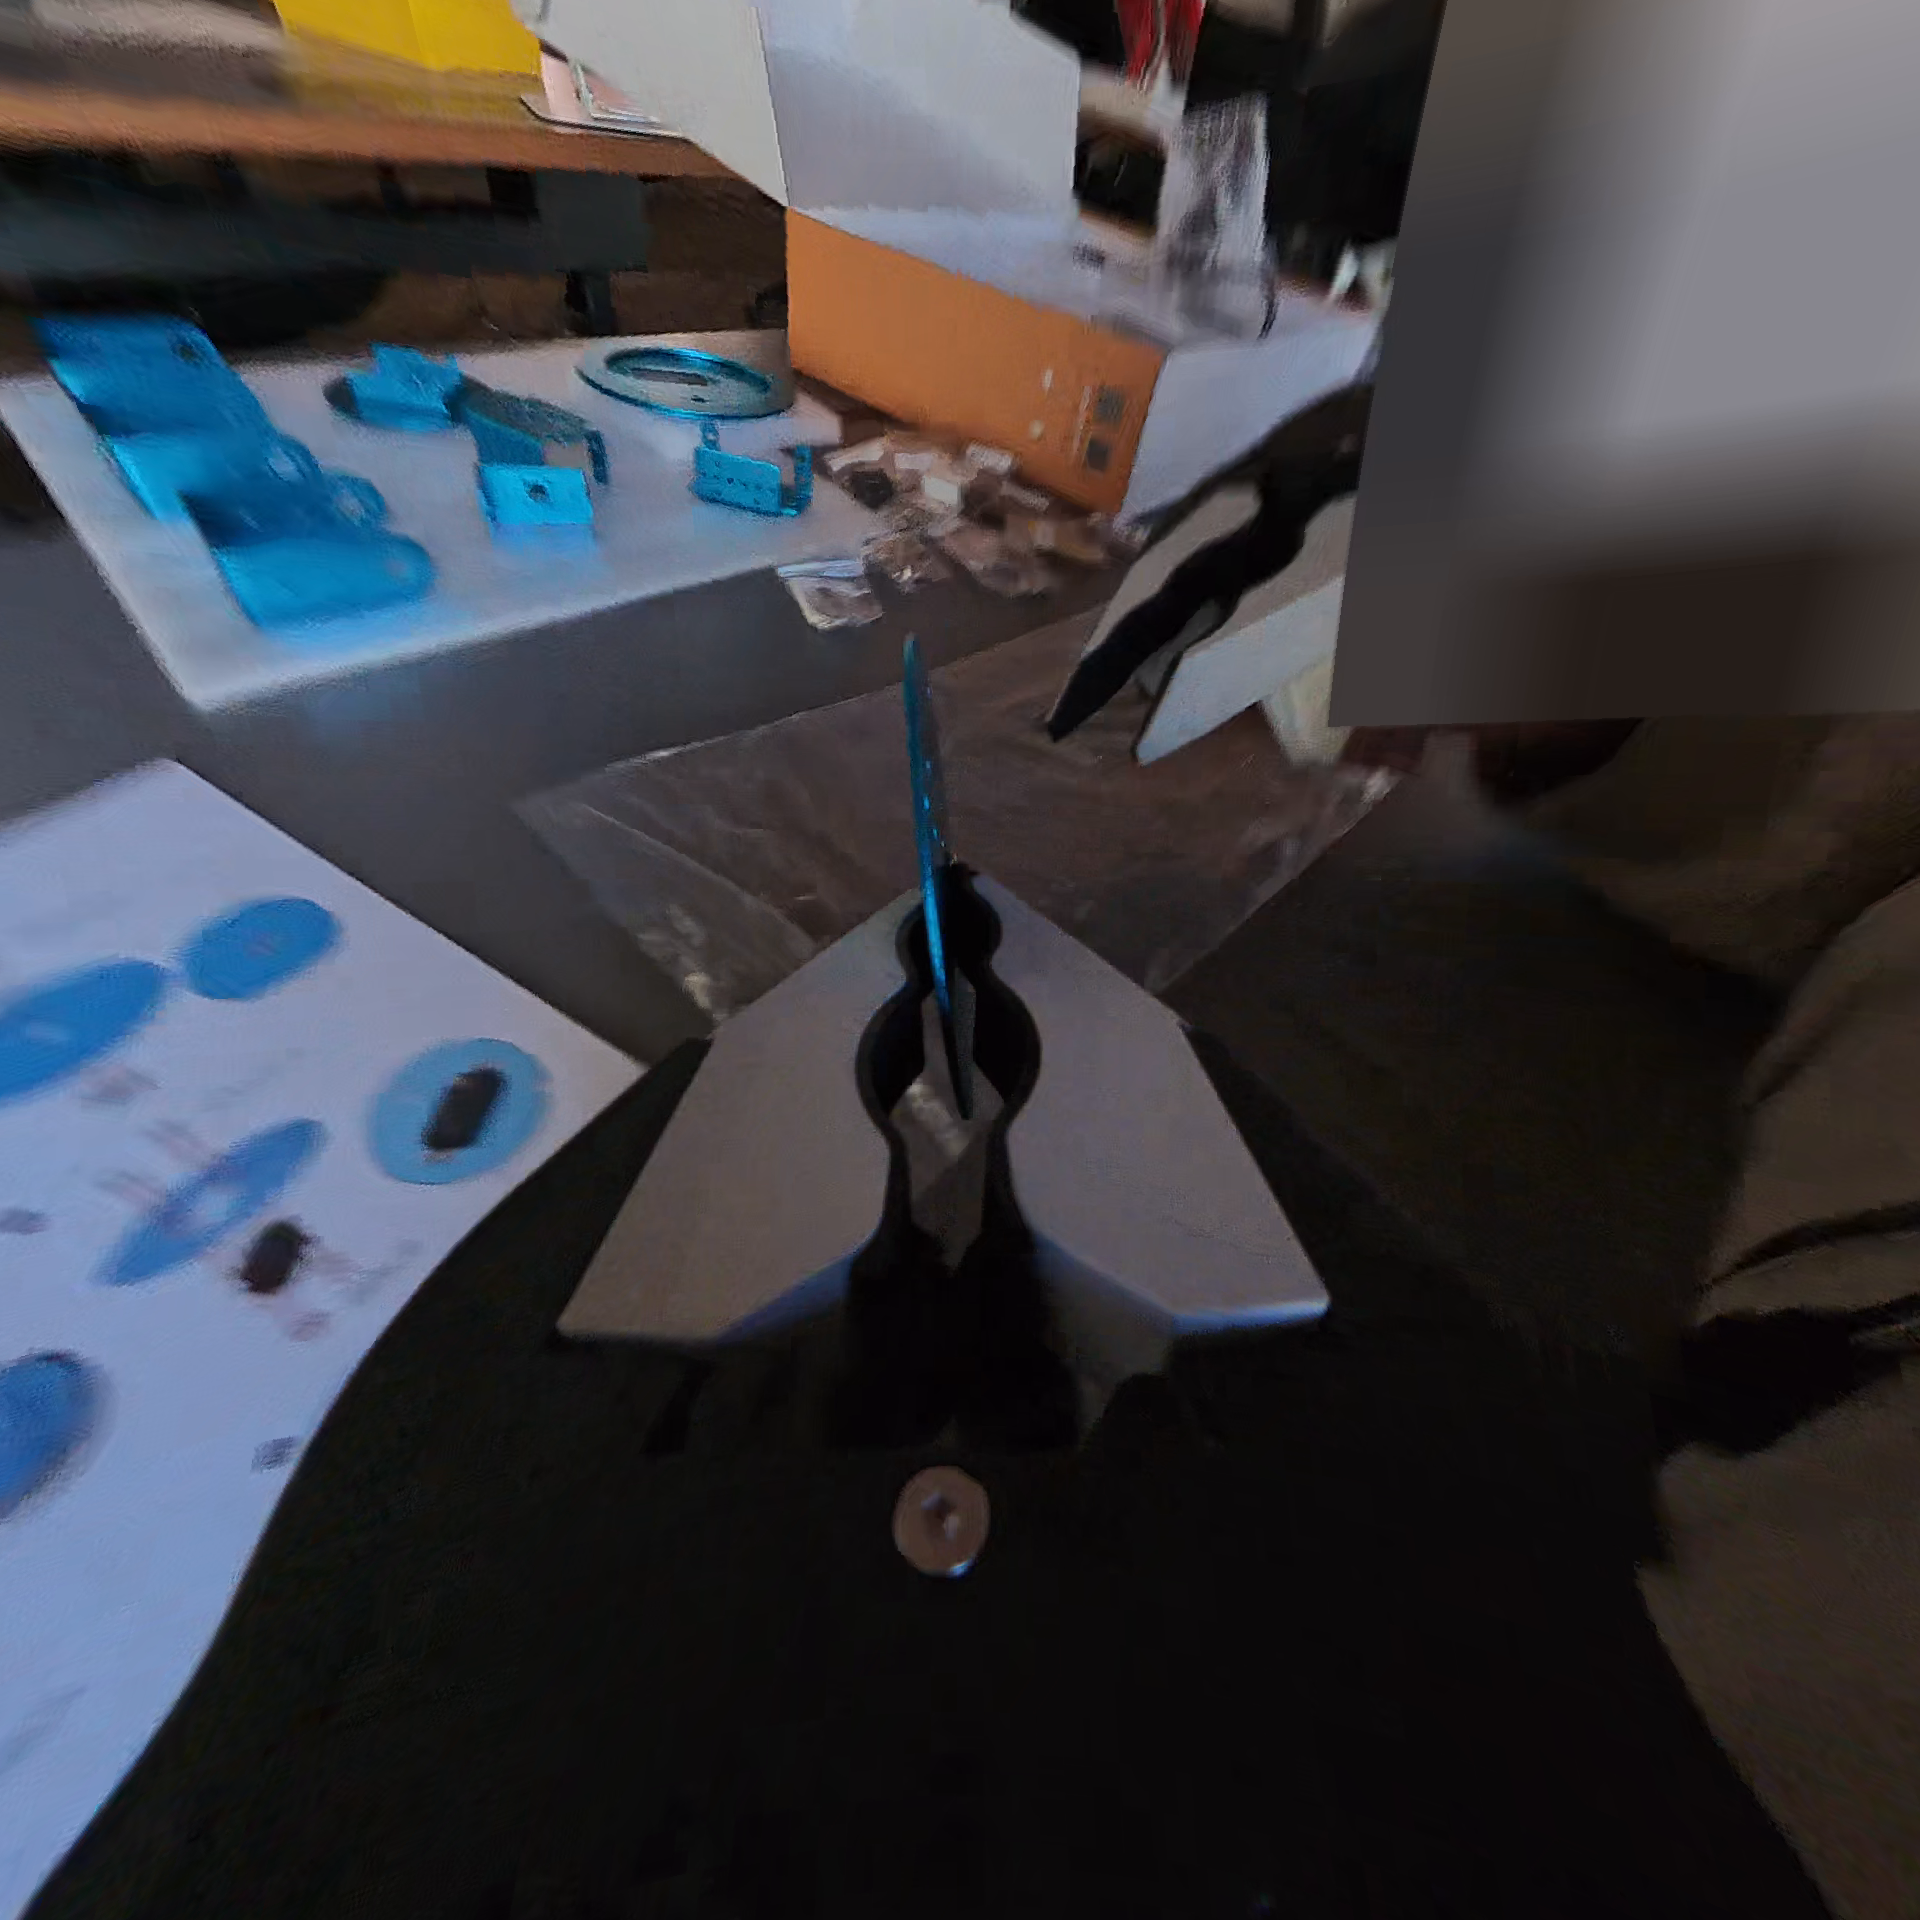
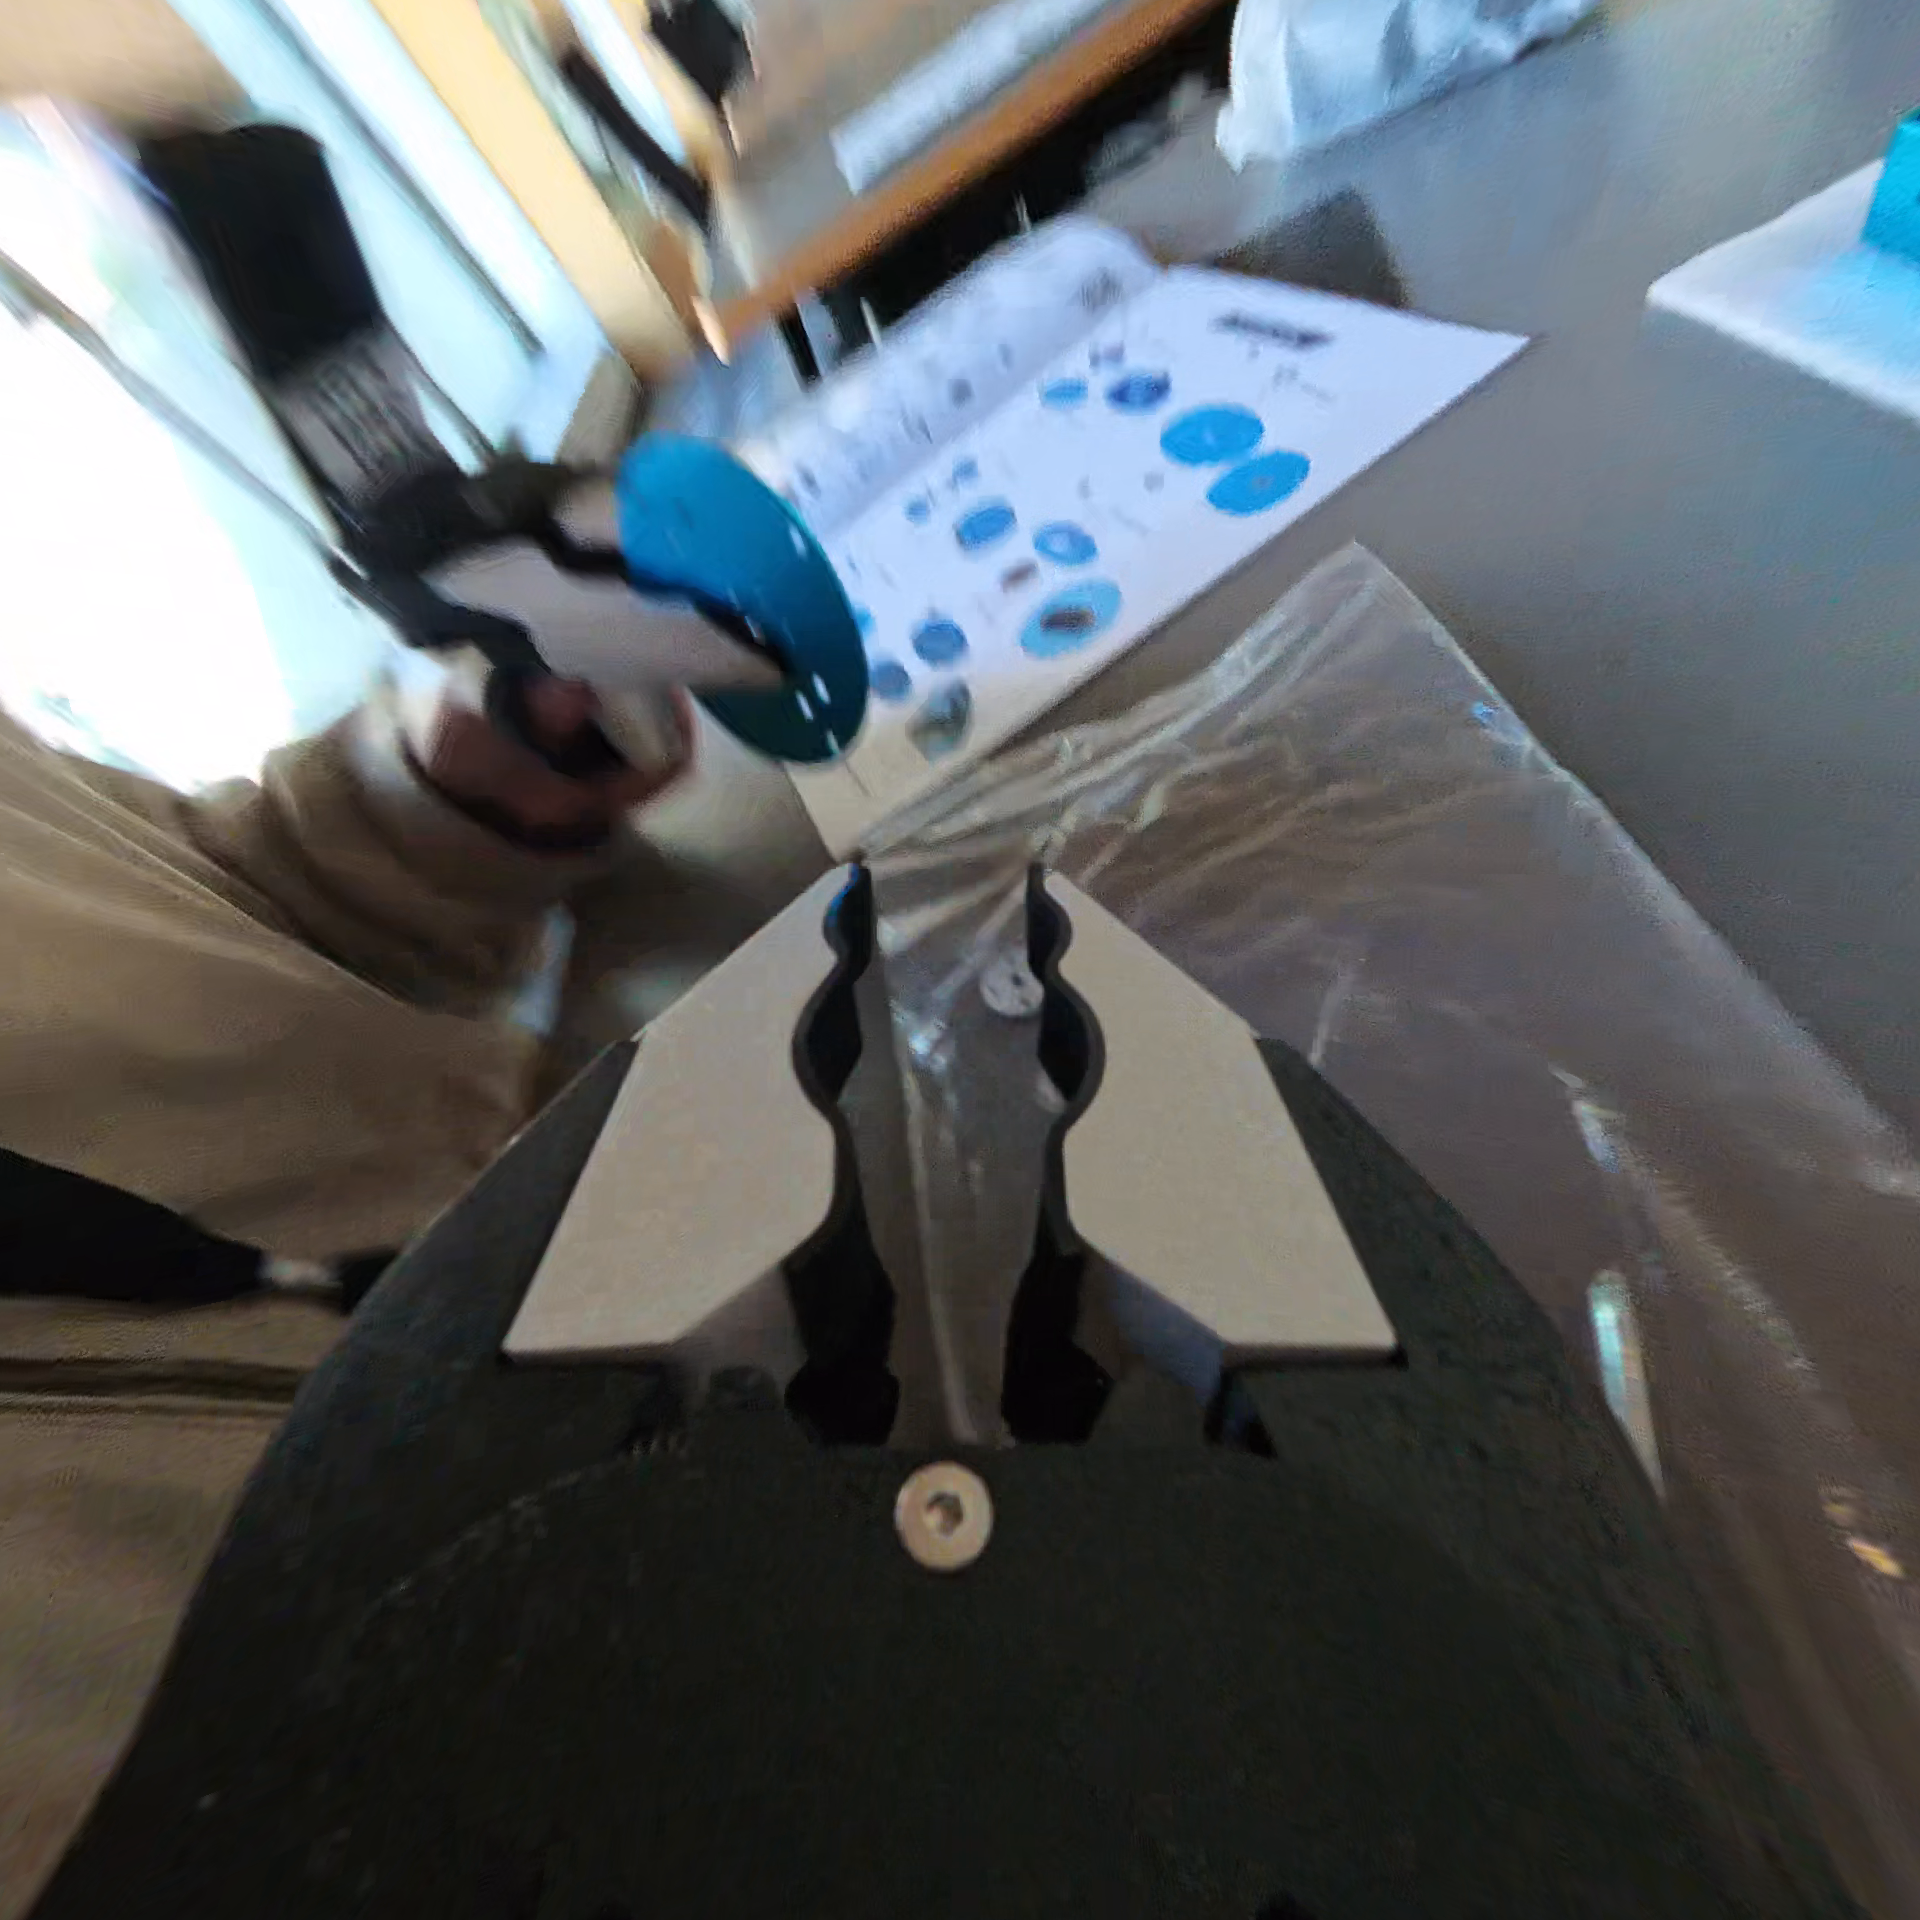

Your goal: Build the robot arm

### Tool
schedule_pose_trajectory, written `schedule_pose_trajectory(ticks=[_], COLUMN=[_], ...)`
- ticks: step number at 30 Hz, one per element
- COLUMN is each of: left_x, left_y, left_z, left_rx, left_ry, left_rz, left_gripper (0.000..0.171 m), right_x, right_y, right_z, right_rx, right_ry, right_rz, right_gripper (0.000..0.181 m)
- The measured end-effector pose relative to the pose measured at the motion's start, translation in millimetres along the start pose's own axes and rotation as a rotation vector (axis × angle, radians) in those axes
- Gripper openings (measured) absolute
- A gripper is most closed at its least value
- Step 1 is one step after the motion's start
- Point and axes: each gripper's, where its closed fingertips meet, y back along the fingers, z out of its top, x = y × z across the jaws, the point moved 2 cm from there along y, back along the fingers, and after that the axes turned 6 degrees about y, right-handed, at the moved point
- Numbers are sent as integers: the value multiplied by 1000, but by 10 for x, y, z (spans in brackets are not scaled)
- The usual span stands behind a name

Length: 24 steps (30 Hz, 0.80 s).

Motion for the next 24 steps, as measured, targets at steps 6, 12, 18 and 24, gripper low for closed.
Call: schedule_pose_trajectory(ticks=[6, 12, 18, 24], left_x=[107, 158, 200, 219], left_y=[27, 20, -33, -116], left_z=[-54, -42, -55, -114], left_rx=[137, 121, 132, 158], left_ry=[-661, -1000, -1213, -1341], left_rz=[188, 263, 307, 330], left_gripper=[1, 1, 1, 1], right_x=[-37, -56, -99, -107], right_y=[-373, -460, -497, -463], right_z=[-329, -440, -505, -454], right_rx=[344, 380, 403, 361], right_ry=[386, 333, 406, 342], right_rz=[-126, -83, -148, -141], right_gripper=[23, 28, 19, 19])
